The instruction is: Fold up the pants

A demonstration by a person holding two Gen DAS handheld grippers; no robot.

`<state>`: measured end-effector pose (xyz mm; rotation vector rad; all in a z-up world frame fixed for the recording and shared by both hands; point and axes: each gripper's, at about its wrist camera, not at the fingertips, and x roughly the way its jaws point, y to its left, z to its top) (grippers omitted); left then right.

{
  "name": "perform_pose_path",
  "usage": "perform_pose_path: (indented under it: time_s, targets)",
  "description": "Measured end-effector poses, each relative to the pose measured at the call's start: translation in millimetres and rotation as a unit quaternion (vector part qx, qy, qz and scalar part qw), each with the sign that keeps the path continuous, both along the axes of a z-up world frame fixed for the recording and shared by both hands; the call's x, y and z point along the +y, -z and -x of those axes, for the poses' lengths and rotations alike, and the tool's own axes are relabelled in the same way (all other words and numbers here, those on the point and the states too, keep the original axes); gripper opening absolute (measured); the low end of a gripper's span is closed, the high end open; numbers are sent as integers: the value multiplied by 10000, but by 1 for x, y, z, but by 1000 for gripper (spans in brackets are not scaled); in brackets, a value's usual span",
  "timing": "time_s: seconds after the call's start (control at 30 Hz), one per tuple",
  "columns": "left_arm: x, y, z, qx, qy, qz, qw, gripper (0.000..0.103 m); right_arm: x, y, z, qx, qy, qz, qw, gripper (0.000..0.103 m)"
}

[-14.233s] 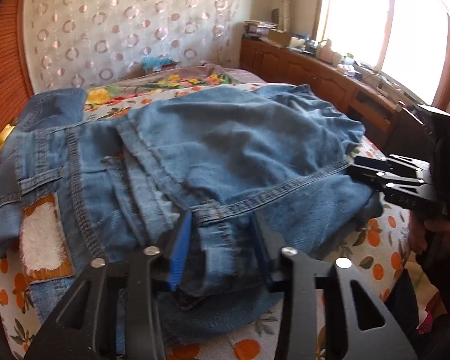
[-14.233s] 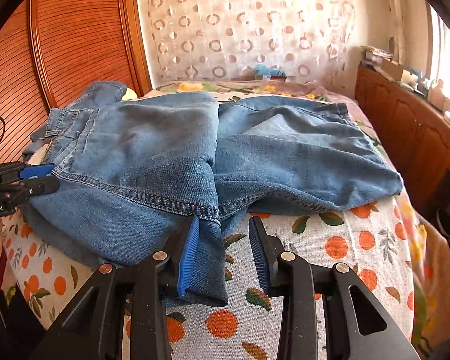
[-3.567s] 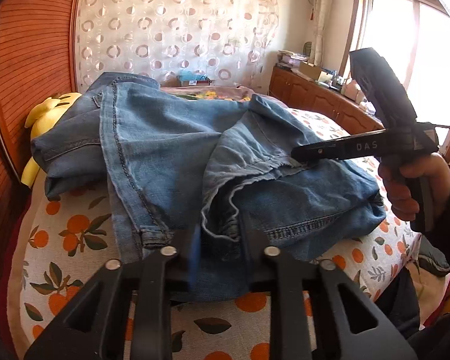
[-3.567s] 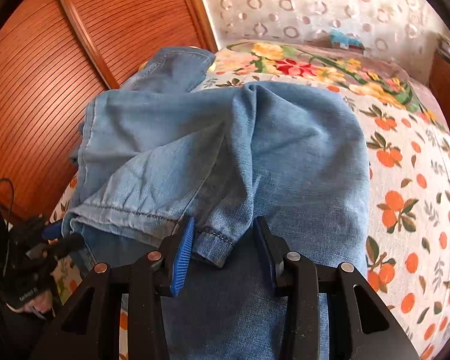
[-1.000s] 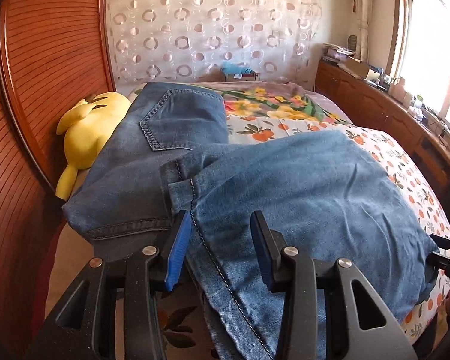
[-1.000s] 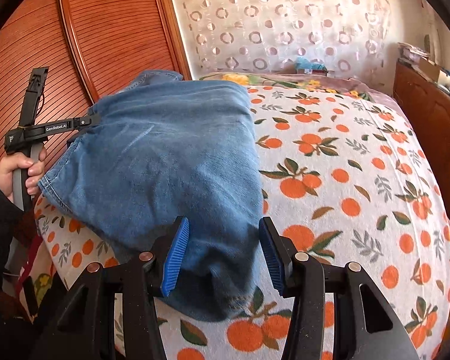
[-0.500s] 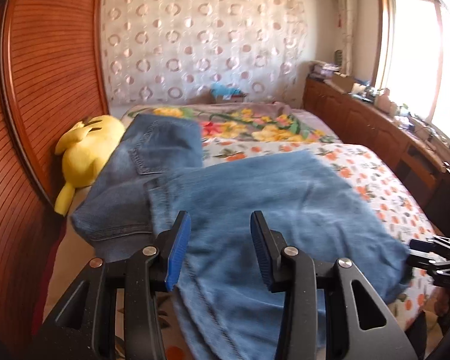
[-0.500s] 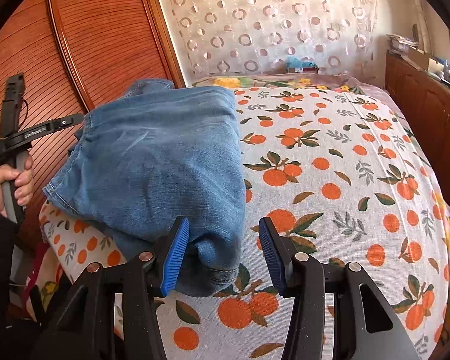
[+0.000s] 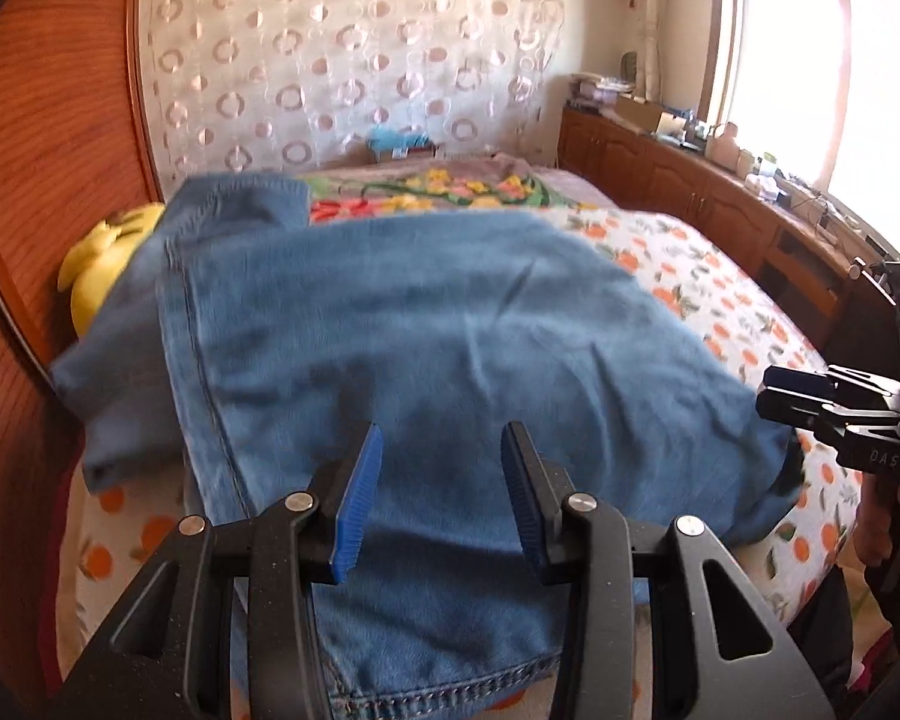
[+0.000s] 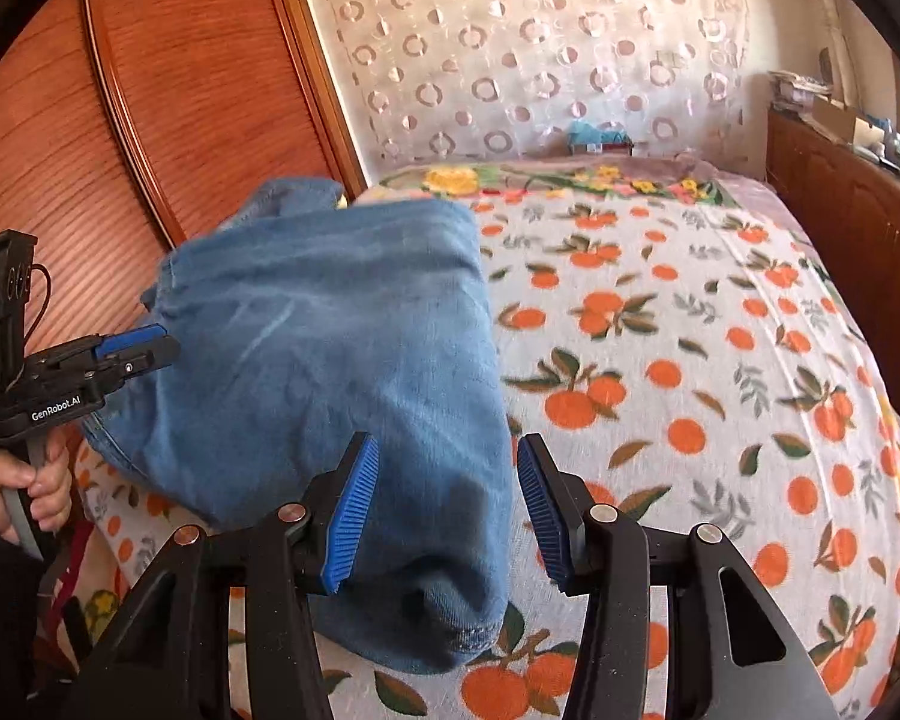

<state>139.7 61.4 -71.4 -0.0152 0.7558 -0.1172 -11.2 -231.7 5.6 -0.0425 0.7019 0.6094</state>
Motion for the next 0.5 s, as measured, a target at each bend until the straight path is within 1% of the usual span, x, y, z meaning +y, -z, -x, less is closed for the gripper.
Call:
perform_pose_path:
  time_s: [0.1, 0.2, 0.37, 0.5]
  targets:
    - [3, 14, -1, 162, -49, -33, 9999, 43, 2, 9, 1, 103, -10, 84, 9999, 50]
    - [6, 25, -3, 266, -71, -13, 9996, 43, 3, 11, 0, 184, 5, 83, 9998, 50]
    - [7, 30, -1, 189, -42, -17, 9998, 43, 12, 18, 1, 270, -36, 274, 9993, 50]
    - [8, 32, 1, 145, -36, 6, 9999, 43, 17, 20, 3, 121, -22, 436, 9990, 50]
